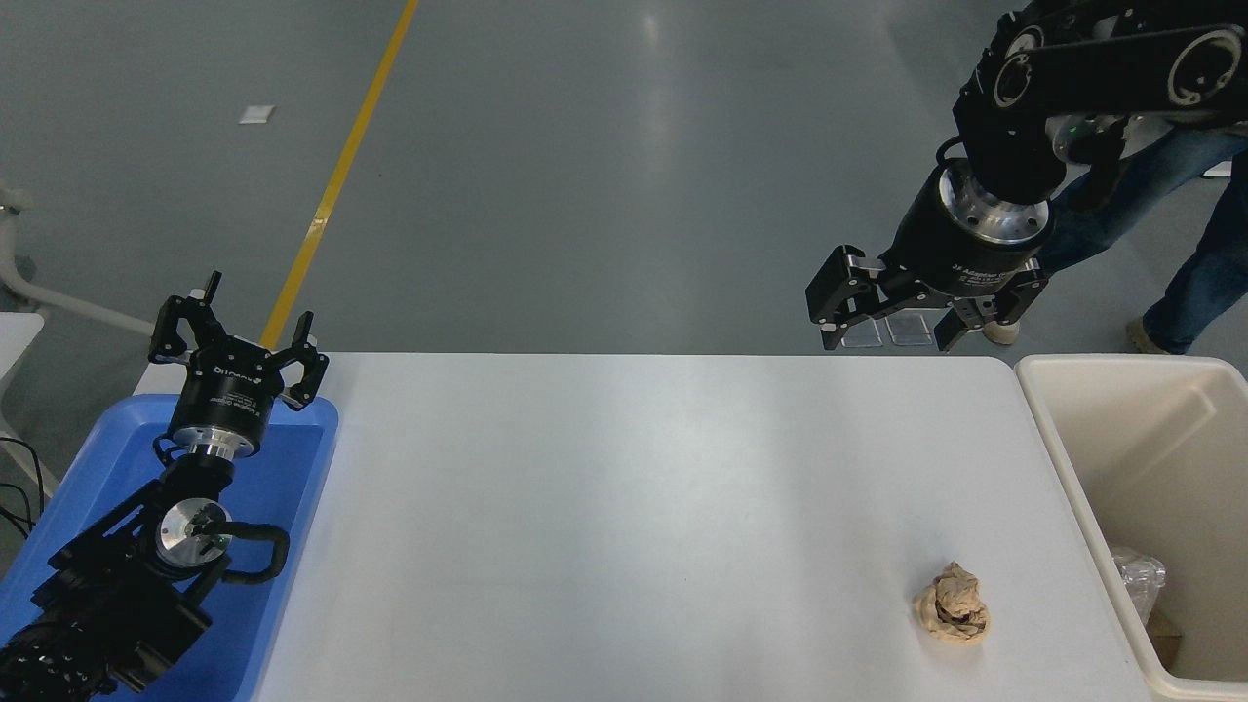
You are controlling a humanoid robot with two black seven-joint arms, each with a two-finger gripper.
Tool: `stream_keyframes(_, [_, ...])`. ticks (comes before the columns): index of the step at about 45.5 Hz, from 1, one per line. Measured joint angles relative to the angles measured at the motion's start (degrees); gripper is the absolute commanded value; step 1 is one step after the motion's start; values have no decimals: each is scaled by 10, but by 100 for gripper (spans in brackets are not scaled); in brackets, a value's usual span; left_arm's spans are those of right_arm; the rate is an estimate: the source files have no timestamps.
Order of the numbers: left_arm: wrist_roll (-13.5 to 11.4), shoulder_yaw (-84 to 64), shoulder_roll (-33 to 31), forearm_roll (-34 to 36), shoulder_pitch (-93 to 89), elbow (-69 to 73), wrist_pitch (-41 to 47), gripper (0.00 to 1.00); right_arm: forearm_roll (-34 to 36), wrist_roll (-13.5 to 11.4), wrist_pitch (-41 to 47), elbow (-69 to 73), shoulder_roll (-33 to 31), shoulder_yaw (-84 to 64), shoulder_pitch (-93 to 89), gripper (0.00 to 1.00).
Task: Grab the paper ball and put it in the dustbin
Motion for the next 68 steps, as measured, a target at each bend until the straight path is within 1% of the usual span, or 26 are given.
stream_keyframes(45, [0, 0, 0, 0, 0, 0, 0, 99, -1, 0, 0, -20, -7, -7, -16, 100])
stream_keyframes(68, [0, 0, 0, 0, 0, 0, -1, 99, 1, 1, 0, -24, -55, -27, -26, 100])
